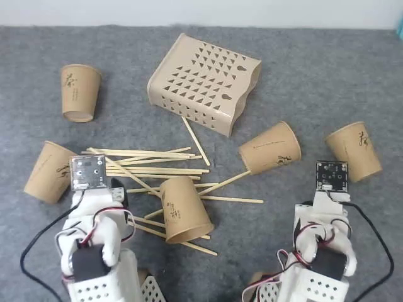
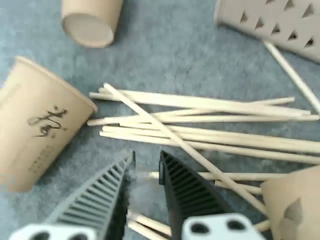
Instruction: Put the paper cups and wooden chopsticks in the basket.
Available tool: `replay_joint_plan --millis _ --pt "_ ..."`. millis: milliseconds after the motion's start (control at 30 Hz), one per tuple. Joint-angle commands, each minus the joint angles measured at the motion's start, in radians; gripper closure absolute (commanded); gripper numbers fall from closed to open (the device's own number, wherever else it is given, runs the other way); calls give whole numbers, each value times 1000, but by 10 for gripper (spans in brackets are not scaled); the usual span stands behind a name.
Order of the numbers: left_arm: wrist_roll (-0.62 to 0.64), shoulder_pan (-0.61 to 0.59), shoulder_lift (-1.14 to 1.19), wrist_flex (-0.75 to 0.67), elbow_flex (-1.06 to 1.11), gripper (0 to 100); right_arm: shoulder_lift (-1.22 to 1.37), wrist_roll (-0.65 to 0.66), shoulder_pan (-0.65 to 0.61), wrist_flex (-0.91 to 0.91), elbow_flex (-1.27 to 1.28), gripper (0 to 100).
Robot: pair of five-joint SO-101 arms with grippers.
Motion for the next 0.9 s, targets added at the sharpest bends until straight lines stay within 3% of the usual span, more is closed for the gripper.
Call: replay_joint_plan --millis 0,167,567,733,867 --pt "-43 5 -9 52 -156 920 -10 17 12 -53 -18 989" --pt "-46 6 84 63 -274 919 -8 12 59 -53 -15 989" --pt "-38 8 818 37 -661 893 -10 87 58 -64 49 989" --pt "-12 8 872 38 -647 797 -10 87 58 -64 54 989" --pt "3 37 872 31 -628 794 -10 87 58 -64 54 989"
